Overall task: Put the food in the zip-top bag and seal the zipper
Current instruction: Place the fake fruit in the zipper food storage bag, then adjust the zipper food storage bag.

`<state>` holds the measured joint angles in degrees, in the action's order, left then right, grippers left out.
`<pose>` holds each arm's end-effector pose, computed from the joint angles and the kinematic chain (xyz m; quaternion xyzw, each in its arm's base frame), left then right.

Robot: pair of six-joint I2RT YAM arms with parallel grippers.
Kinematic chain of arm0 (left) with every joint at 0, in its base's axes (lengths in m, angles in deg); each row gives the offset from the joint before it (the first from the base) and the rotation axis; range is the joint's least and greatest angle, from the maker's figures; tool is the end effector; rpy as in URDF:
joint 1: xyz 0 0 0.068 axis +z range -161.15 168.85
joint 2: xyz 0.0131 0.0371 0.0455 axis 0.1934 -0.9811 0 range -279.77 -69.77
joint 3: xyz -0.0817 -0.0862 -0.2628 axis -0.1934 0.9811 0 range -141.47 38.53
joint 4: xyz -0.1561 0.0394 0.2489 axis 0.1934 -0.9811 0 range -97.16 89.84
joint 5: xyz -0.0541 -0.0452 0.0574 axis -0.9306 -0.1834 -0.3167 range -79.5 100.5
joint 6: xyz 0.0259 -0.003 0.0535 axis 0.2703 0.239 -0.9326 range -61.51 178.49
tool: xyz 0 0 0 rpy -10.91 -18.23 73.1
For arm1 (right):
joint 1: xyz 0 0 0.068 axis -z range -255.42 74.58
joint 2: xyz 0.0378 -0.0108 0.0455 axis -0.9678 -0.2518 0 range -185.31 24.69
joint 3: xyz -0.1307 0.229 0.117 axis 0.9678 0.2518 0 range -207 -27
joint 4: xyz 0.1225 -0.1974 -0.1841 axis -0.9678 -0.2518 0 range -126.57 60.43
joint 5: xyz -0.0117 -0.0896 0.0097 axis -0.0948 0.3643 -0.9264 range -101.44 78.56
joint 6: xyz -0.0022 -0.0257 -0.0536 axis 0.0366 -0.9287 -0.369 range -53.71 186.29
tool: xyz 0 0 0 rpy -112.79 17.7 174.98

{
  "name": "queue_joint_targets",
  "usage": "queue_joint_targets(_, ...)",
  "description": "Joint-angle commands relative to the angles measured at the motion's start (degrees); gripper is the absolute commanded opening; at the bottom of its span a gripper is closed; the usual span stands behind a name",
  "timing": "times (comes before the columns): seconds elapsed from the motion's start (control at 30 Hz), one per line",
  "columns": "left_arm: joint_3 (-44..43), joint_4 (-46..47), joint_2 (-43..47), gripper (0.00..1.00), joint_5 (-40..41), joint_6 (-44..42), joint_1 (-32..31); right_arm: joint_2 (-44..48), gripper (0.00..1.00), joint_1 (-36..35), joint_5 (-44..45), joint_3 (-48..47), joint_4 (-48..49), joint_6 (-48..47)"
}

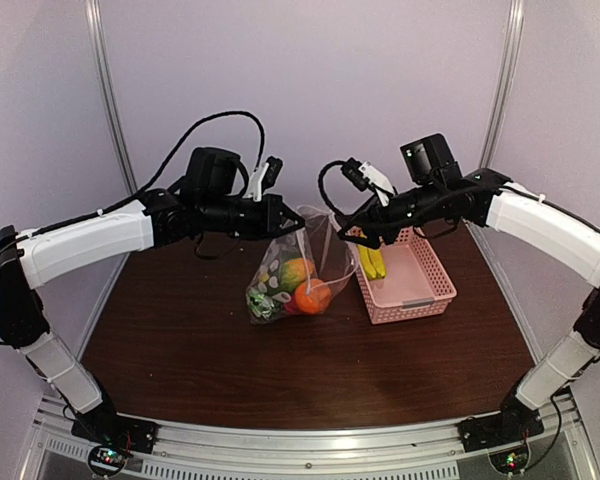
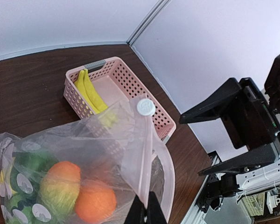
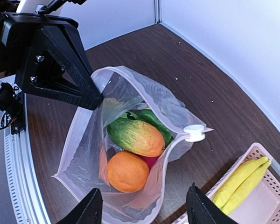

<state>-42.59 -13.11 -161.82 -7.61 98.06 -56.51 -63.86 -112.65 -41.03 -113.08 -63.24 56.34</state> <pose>0.2882 -0.3111 0.3521 0.1275 0.8223 -0.4610 0.3083 0.2955 0.2516 0.3754 -0.4510 0.7436 0.3245 0.3719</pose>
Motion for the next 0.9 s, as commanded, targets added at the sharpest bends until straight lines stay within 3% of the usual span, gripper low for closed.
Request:
queue_joint_targets(0.0,-0.5,2.9,0.4,0.00,-0.2,-0.2,0.2,1.9,0.59,-0.3,8.6,2.6,-1.6,-0.3)
queue_joint_targets(0.3,-0.6,2.9,0.2,0.00,-0.7,-0.3,0.2,-2.8,0.46,-0.2,8.3,3.4,-2.9,2.1)
queue_joint_targets(0.37,-0.7,2.4,0.2,0.00,-0.5,-0.6,0.2,-3.7,0.29,-0.2,7.5,2.5,-3.3,2.3)
queue_joint_targets(0.43,-1.7,1.0,0.4,0.00,-0.1,-1.5,0.2,-4.3,0.04,-0.3,6.5,0.4,-4.4,2.9)
queue_joint_targets(0.47,-3.1,-1.2,0.4,0.00,1.0,-2.6,0.2,-4.3,0.00,-0.3,5.1,-1.7,-5.6,3.2)
queue_joint_targets(0.57,-7.9,-8.3,2.3,0.00,6.1,-5.5,0.2,-3.4,0.00,-0.2,-0.8,-8.9,-7.8,4.3)
queue_joint_targets(0.67,-7.7,-6.4,5.8,0.00,7.5,-5.7,0.0,-2.5,0.00,-0.3,0.2,-11.2,-6.1,4.8)
queue_joint_targets(0.73,-7.1,-6.9,4.4,0.00,7.8,-5.3,0.2,-4.1,0.00,-0.2,0.7,-11.5,-6.8,3.5)
queue_joint_targets(0.87,-13.7,-16.4,-0.5,0.00,7.3,-8.5,0.2,-5.9,0.00,-0.3,-2.0,-10.7,-5.7,4.6)
